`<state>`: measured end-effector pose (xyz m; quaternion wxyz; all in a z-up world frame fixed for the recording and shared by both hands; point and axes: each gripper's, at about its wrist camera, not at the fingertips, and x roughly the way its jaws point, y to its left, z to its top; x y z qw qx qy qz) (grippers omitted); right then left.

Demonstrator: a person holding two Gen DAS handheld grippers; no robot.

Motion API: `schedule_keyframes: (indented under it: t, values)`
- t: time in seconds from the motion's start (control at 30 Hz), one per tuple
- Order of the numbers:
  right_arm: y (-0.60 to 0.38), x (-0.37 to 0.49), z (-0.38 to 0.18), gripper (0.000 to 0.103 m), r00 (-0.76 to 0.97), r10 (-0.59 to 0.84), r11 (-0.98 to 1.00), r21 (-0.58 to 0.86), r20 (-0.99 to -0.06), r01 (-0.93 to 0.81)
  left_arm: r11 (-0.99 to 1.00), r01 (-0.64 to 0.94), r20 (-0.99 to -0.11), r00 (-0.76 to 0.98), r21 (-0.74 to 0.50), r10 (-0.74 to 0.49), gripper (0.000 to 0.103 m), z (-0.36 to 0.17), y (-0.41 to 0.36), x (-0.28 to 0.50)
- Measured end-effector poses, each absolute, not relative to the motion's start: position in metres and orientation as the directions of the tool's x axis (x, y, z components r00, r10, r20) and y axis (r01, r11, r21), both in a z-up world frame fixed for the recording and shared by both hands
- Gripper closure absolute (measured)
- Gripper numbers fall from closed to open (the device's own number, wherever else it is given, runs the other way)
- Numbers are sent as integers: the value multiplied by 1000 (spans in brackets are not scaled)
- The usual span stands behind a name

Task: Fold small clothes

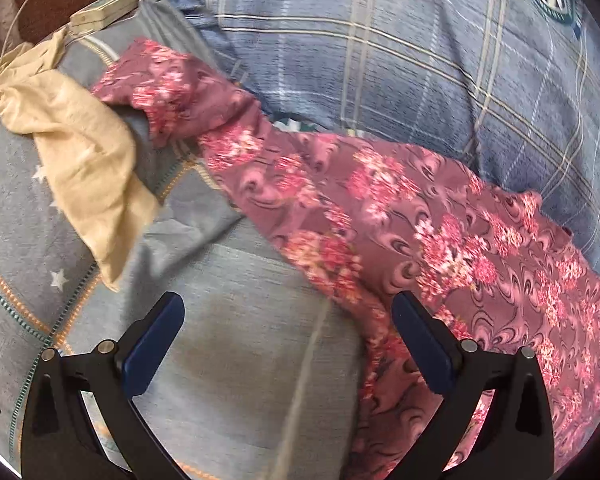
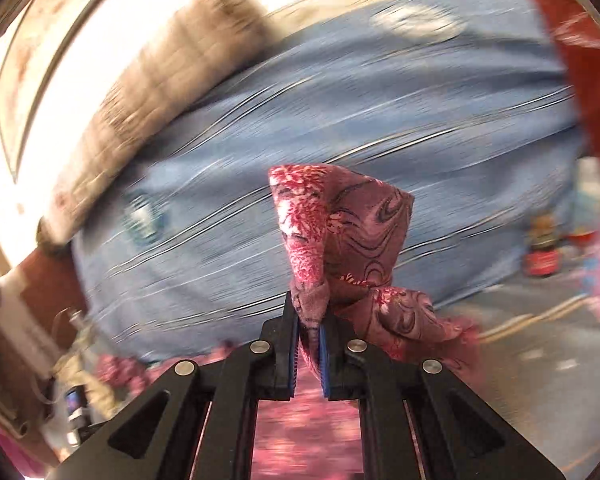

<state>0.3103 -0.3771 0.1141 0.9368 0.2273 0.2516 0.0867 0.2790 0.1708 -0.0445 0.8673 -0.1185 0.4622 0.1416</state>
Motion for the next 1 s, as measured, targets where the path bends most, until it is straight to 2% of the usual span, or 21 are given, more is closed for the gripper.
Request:
schedule_keyframes:
  t: [0.13,0.3,0.47,0.53,0.63,0.73,0.8,0.87,1.0]
  values:
    - [-306,324,91,96,798,386,865,482,-463,-139,915,-391,-827,544,-103,140,0,-41,195,269]
    - [-228,348,48,96,708,463,853,486,-533,-192,890,-414,-837,542,-193,70,0,-47,213,262]
    - [-147,356,0,95,592,547,824,505,-592,-256,887,-406,-833,552,-220,46,0,-46,214,261]
    - [-122,358,-14,91,547,551,829,490,-630,-270,891,-398,-834,550,-218,41,0,-47,212,262]
    - [-90,358,-38,87,493,484,875,399,-722,-275,900,-384,-838,544,-207,40,0,-48,206,263]
    - [-78,350,-47,75,460,436,898,343,-773,-276,912,-362,-836,548,-192,42,0,-46,198,265]
    - [-84,336,-39,65,468,450,891,347,-761,-292,921,-343,-832,554,-185,39,0,-44,192,265]
    - [-103,318,-22,64,482,496,868,399,-722,-296,930,-317,-829,559,-185,26,0,-42,184,265]
    - [-163,284,1,46,549,522,844,486,-653,-226,955,-187,-820,566,-230,-87,0,-37,149,265]
